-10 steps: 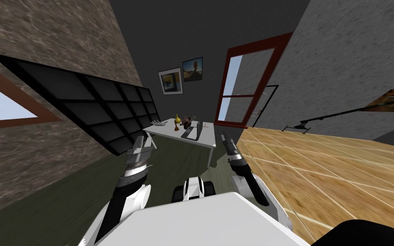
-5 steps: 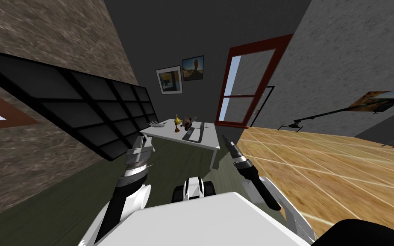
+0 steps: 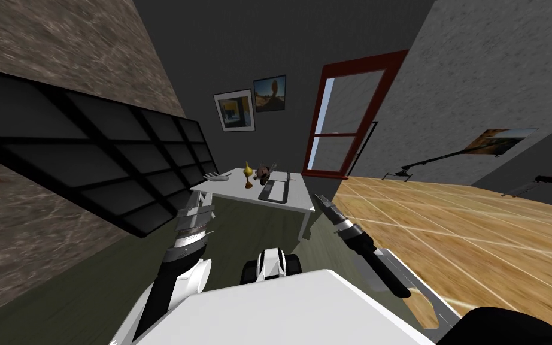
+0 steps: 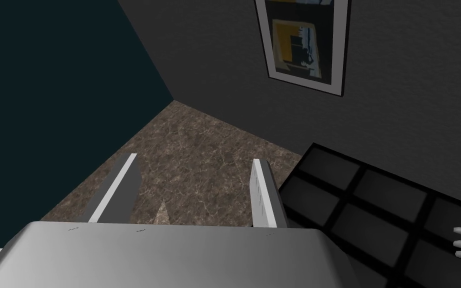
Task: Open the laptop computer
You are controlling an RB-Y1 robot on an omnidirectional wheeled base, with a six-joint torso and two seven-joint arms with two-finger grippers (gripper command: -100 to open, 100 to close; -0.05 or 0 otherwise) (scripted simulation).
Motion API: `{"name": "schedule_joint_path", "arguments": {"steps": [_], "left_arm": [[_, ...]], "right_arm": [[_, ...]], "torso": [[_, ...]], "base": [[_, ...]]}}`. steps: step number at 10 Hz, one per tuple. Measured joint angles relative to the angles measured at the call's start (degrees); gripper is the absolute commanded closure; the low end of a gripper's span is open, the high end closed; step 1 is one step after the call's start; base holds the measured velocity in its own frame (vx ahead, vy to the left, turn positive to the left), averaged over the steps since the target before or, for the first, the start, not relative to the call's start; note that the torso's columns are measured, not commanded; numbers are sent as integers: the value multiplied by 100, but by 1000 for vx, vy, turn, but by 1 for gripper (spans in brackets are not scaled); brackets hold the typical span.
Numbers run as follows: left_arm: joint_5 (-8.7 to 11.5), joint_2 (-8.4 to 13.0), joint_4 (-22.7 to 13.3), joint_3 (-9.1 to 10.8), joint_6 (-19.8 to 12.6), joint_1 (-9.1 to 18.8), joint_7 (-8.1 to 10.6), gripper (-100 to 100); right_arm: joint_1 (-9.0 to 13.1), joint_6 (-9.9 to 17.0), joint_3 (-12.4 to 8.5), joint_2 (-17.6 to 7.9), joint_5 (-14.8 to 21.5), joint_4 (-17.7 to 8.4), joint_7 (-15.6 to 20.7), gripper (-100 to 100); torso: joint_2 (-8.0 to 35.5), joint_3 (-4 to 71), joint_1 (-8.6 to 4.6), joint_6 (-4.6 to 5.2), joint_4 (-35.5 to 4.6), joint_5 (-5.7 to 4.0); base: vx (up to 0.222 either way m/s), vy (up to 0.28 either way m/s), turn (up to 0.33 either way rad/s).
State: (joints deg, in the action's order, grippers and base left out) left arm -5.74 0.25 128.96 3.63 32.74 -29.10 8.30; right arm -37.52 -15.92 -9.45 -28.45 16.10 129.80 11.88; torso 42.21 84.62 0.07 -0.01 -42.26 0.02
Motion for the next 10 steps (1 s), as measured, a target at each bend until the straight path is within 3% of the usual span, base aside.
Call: {"name": "schedule_joint_path", "arguments": {"steps": [10], "left_arm": [[0,0,0,0,0,0,0,0]], "right_arm": [[-593,251,-857,-1521,751,-339,552,-100]], "torso": [[-3,1,12,2,0,2]], "base": [[80,121,-65]]}}
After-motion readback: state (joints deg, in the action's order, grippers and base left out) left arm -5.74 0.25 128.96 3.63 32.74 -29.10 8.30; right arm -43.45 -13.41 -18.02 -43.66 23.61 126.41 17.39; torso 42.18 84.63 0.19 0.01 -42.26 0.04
